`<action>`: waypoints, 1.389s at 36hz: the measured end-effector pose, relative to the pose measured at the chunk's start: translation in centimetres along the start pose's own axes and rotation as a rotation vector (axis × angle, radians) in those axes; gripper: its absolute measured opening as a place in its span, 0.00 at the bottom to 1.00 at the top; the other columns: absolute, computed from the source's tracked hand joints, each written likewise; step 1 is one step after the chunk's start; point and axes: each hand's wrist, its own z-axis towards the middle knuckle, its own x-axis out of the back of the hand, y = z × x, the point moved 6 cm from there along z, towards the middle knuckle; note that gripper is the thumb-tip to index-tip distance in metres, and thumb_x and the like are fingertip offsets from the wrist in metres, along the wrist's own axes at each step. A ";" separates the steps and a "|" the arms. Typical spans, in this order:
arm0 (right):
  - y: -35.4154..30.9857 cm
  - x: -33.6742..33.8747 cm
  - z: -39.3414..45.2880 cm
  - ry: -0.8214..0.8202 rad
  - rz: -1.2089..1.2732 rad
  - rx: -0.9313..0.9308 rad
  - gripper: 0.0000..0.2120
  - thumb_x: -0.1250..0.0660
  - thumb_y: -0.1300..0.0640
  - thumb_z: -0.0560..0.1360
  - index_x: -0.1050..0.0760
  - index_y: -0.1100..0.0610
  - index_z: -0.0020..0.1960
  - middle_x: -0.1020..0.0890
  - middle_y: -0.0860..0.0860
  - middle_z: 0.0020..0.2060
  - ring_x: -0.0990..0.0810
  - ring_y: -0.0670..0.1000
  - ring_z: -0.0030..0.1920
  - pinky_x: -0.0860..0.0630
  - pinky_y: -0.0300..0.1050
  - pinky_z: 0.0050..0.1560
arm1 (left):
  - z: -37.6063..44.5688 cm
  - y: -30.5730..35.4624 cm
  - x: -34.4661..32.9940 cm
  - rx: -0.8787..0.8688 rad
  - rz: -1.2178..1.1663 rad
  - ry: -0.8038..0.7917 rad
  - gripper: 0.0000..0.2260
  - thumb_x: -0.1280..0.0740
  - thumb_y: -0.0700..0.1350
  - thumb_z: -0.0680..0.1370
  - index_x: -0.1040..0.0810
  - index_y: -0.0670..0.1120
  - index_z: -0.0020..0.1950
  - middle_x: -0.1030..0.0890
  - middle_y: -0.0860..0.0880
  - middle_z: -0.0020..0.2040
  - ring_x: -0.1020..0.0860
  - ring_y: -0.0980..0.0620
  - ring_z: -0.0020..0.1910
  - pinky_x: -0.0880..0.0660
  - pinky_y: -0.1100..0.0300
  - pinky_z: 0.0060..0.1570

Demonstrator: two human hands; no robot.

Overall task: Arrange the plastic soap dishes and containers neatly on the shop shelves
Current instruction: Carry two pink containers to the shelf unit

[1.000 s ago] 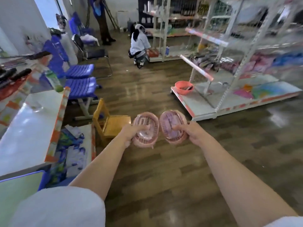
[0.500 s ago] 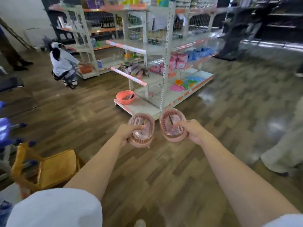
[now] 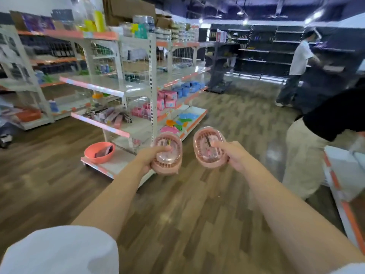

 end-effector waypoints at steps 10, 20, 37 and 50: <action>0.1 1.1 8.9 0.030 0.020 -0.015 0.50 0.22 0.46 0.45 0.28 0.67 0.63 0.19 0.62 0.53 0.17 0.60 0.52 0.21 0.58 0.54 | 9.9 0.6 -2.4 0.056 0.020 -0.029 0.14 0.25 0.38 0.69 0.22 0.42 0.53 0.16 0.43 0.43 0.17 0.46 0.39 0.21 0.55 0.39; -1.1 1.6 19.8 -0.051 -0.030 -0.038 0.34 0.23 0.52 0.61 0.27 0.65 0.62 0.18 0.61 0.51 0.16 0.57 0.46 0.23 0.44 0.38 | 18.9 2.9 -4.3 0.054 0.038 0.046 0.17 0.26 0.37 0.69 0.23 0.40 0.57 0.17 0.40 0.50 0.19 0.41 0.48 0.22 0.47 0.52; -8.9 4.7 38.5 -0.217 0.017 0.030 0.20 0.27 0.59 0.70 0.23 0.65 0.59 0.17 0.61 0.51 0.18 0.54 0.40 0.24 0.41 0.34 | 33.9 10.3 -10.9 0.024 0.037 0.129 0.11 0.28 0.38 0.72 0.24 0.45 0.52 0.18 0.44 0.43 0.19 0.47 0.36 0.20 0.59 0.30; -10.8 4.2 54.1 -0.186 -0.015 0.018 0.17 0.27 0.59 0.71 0.22 0.65 0.57 0.16 0.59 0.46 0.17 0.53 0.39 0.24 0.41 0.35 | 51.0 12.8 -10.8 0.006 -0.005 0.183 0.16 0.26 0.38 0.70 0.22 0.39 0.56 0.18 0.39 0.50 0.19 0.41 0.46 0.20 0.50 0.46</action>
